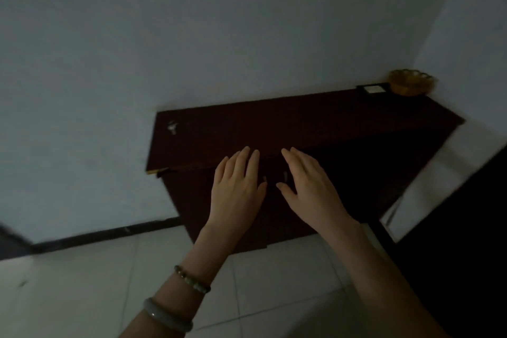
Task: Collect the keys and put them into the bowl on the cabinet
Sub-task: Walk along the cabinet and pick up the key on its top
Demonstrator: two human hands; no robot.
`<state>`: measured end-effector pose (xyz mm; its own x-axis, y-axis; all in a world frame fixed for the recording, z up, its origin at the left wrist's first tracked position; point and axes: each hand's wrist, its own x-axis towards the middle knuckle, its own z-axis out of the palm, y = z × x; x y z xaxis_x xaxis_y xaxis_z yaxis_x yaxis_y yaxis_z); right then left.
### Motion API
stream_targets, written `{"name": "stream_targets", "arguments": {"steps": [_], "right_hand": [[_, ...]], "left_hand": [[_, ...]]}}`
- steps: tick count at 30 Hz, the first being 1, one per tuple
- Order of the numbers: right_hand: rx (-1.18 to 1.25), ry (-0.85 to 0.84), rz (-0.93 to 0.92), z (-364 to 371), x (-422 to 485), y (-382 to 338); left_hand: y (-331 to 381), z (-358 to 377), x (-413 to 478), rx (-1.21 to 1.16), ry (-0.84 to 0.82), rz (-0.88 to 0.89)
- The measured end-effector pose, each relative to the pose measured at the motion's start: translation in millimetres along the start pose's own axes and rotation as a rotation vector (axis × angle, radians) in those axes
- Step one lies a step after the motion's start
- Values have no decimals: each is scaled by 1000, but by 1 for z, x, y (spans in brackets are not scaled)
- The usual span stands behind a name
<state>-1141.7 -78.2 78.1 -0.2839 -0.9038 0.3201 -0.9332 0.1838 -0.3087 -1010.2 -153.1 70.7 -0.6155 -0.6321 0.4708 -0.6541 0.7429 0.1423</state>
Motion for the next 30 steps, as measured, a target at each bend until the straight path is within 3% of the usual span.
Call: {"name": "stream_targets", "arguments": {"steps": [13, 21, 30], "right_hand": [[173, -153, -349, 89, 11, -215], [216, -255, -462, 125, 47, -278], [165, -210, -489, 190, 131, -312]], "left_hand": [[-185, -82, -134, 199, -15, -346], [-258, -95, -159, 238, -11, -505], [-351, -63, -101, 214, -29, -457]]}}
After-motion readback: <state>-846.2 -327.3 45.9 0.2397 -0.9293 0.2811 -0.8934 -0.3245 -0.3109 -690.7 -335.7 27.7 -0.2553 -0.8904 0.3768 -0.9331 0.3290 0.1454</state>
